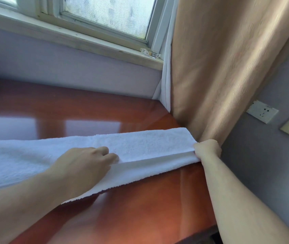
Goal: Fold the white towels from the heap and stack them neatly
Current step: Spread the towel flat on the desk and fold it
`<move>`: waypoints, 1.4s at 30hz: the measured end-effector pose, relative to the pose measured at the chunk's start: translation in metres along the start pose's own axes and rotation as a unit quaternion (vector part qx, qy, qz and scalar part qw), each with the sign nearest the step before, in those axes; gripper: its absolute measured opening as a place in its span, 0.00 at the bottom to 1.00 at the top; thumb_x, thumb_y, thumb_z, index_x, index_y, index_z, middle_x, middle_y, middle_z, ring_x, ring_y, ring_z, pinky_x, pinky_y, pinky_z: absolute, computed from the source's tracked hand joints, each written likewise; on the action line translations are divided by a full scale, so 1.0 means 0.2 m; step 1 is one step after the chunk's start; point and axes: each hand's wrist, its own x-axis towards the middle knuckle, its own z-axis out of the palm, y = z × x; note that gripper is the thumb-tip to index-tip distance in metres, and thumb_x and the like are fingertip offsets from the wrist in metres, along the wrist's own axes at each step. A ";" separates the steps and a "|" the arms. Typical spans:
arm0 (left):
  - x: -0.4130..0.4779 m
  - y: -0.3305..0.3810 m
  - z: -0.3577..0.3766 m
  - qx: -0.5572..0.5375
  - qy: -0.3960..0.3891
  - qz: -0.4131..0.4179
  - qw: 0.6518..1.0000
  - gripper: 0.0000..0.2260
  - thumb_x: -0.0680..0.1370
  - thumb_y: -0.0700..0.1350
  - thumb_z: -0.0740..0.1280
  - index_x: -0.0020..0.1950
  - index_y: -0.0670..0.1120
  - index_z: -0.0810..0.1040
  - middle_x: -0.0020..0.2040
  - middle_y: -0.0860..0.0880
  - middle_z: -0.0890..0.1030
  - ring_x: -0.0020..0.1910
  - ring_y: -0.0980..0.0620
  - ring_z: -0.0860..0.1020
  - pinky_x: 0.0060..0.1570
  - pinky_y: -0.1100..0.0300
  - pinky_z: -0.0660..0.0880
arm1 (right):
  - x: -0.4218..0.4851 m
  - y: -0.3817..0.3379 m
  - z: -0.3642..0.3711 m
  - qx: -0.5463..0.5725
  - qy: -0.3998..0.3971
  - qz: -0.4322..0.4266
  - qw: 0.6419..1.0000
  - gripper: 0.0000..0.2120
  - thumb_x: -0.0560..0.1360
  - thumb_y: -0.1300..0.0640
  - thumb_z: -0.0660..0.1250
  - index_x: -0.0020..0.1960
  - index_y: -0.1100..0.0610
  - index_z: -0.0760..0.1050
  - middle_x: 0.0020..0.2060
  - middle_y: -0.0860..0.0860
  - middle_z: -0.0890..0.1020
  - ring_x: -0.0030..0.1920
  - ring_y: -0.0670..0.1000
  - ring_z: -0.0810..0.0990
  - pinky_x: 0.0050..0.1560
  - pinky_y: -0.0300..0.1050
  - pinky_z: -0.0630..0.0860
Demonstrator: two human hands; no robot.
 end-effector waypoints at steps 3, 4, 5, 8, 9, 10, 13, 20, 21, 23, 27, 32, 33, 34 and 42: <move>-0.05 -0.04 -0.03 -0.078 -0.006 0.019 0.997 0.16 0.82 0.60 0.48 0.69 0.68 0.63 0.55 0.63 0.71 0.54 0.60 0.75 0.43 0.61 0.69 | -0.09 -0.05 0.03 -0.164 0.102 -0.076 0.978 0.18 0.74 0.60 0.68 0.64 0.58 0.72 0.61 0.58 0.76 0.60 0.61 0.75 0.51 0.52 0.75; -0.07 -0.05 -0.05 -0.117 -0.013 0.009 0.993 0.16 0.81 0.61 0.48 0.68 0.68 0.64 0.55 0.65 0.71 0.54 0.63 0.74 0.46 0.63 0.70 | -0.13 -0.08 0.04 -0.204 0.118 -0.117 0.965 0.18 0.75 0.59 0.67 0.64 0.56 0.72 0.63 0.57 0.74 0.64 0.61 0.72 0.58 0.55 0.73; -0.08 -0.07 -0.07 -0.163 -0.013 -0.010 0.986 0.16 0.81 0.60 0.49 0.67 0.67 0.66 0.55 0.67 0.71 0.54 0.65 0.73 0.48 0.65 0.69 | -0.17 -0.12 0.07 -0.217 0.111 -0.163 0.956 0.17 0.75 0.58 0.66 0.63 0.54 0.74 0.63 0.56 0.73 0.65 0.60 0.70 0.62 0.55 0.71; -0.07 -0.19 -0.10 -0.232 0.053 -0.080 0.968 0.14 0.83 0.50 0.54 0.62 0.64 0.74 0.53 0.68 0.73 0.51 0.65 0.70 0.48 0.64 0.66 | -0.35 -0.28 0.15 -0.180 0.019 -0.276 0.944 0.14 0.77 0.56 0.62 0.61 0.53 0.78 0.62 0.55 0.74 0.64 0.59 0.69 0.64 0.53 0.68; -0.08 -0.23 -0.12 -0.225 0.072 -0.095 0.967 0.14 0.83 0.47 0.55 0.61 0.63 0.75 0.51 0.66 0.73 0.50 0.64 0.69 0.47 0.64 0.66 | -0.42 -0.34 0.18 -0.166 -0.013 -0.305 0.938 0.14 0.78 0.55 0.61 0.61 0.53 0.78 0.63 0.55 0.74 0.64 0.59 0.70 0.63 0.52 0.68; -0.10 -0.28 -0.13 -0.215 0.087 -0.106 0.967 0.15 0.83 0.45 0.56 0.60 0.63 0.76 0.50 0.66 0.73 0.49 0.64 0.68 0.46 0.64 0.66 | -0.52 -0.39 0.22 -0.149 -0.048 -0.333 0.930 0.15 0.79 0.54 0.60 0.62 0.53 0.78 0.63 0.55 0.74 0.64 0.58 0.70 0.63 0.51 0.68; -0.29 -0.38 -0.14 -0.175 0.104 -0.104 0.973 0.08 0.81 0.48 0.62 0.56 0.61 0.75 0.49 0.63 0.72 0.51 0.60 0.69 0.48 0.60 0.67 | -0.84 -0.47 0.35 -0.077 -0.142 -0.411 0.897 0.14 0.79 0.52 0.60 0.62 0.53 0.78 0.63 0.52 0.74 0.64 0.55 0.71 0.63 0.50 0.71; -0.71 -0.57 -0.22 -0.099 0.008 -0.060 0.993 0.22 0.75 0.65 0.62 0.65 0.59 0.76 0.64 0.61 0.72 0.63 0.58 0.70 0.63 0.62 0.66 | -1.40 -0.54 0.59 -0.080 -0.242 -0.524 0.813 0.17 0.81 0.50 0.59 0.67 0.54 0.74 0.64 0.50 0.74 0.67 0.53 0.69 0.68 0.48 0.64; -0.74 -0.59 -0.24 -0.080 0.015 -0.054 0.995 0.21 0.76 0.64 0.64 0.65 0.58 0.78 0.64 0.59 0.74 0.62 0.57 0.72 0.61 0.61 0.69 | -1.45 -0.55 0.61 -0.098 -0.239 -0.535 0.804 0.18 0.81 0.50 0.57 0.67 0.54 0.73 0.64 0.51 0.74 0.66 0.53 0.68 0.69 0.49 0.63; -0.79 -0.62 -0.28 -0.046 0.024 -0.056 0.997 0.16 0.76 0.57 0.69 0.62 0.54 0.82 0.62 0.55 0.79 0.58 0.52 0.78 0.52 0.55 0.78 | -1.51 -0.54 0.64 -0.123 -0.232 -0.548 0.794 0.18 0.82 0.50 0.54 0.67 0.54 0.73 0.61 0.50 0.75 0.66 0.55 0.68 0.71 0.51 0.61; -0.85 -0.69 -0.34 0.025 0.025 -0.029 0.999 0.08 0.72 0.39 0.75 0.50 0.45 0.86 0.48 0.49 0.86 0.43 0.45 0.84 0.32 0.51 0.81 | -1.54 -0.56 0.62 -0.097 -0.246 -0.526 0.809 0.17 0.83 0.49 0.53 0.61 0.54 0.77 0.57 0.51 0.77 0.65 0.55 0.70 0.66 0.48 0.60; -0.93 -0.73 -0.42 0.053 0.063 -0.040 0.996 0.14 0.81 0.48 0.58 0.48 0.46 0.82 0.43 0.51 0.83 0.40 0.45 0.82 0.29 0.52 0.77 | -1.60 -0.61 0.55 -0.084 -0.262 -0.525 0.806 0.15 0.83 0.50 0.54 0.44 0.54 0.74 0.48 0.52 0.78 0.59 0.57 0.73 0.60 0.53 0.69; -0.95 -0.74 -0.43 0.046 0.066 -0.044 0.996 0.14 0.81 0.50 0.58 0.49 0.46 0.82 0.43 0.52 0.83 0.40 0.44 0.82 0.30 0.51 0.77 | -1.63 -0.62 0.54 -0.084 -0.268 -0.529 0.801 0.15 0.83 0.50 0.53 0.45 0.55 0.75 0.50 0.53 0.78 0.61 0.58 0.73 0.61 0.54 0.69; -0.98 -0.74 -0.43 0.040 0.058 -0.046 0.996 0.13 0.81 0.49 0.59 0.51 0.47 0.82 0.45 0.52 0.83 0.42 0.45 0.82 0.32 0.51 0.78 | -1.66 -0.62 0.54 -0.098 -0.279 -0.534 0.792 0.16 0.82 0.49 0.53 0.49 0.55 0.76 0.53 0.53 0.78 0.65 0.58 0.71 0.64 0.54 0.68; -1.17 -0.85 -0.42 0.086 -0.043 -0.088 0.991 0.34 0.64 0.32 0.64 0.69 0.53 0.75 0.60 0.56 0.81 0.51 0.51 0.82 0.41 0.57 0.79 | -1.87 -0.59 0.63 -0.250 -0.312 -0.557 0.728 0.32 0.82 0.36 0.45 0.82 0.47 0.48 0.82 0.54 0.48 0.81 0.58 0.41 0.78 0.60 0.41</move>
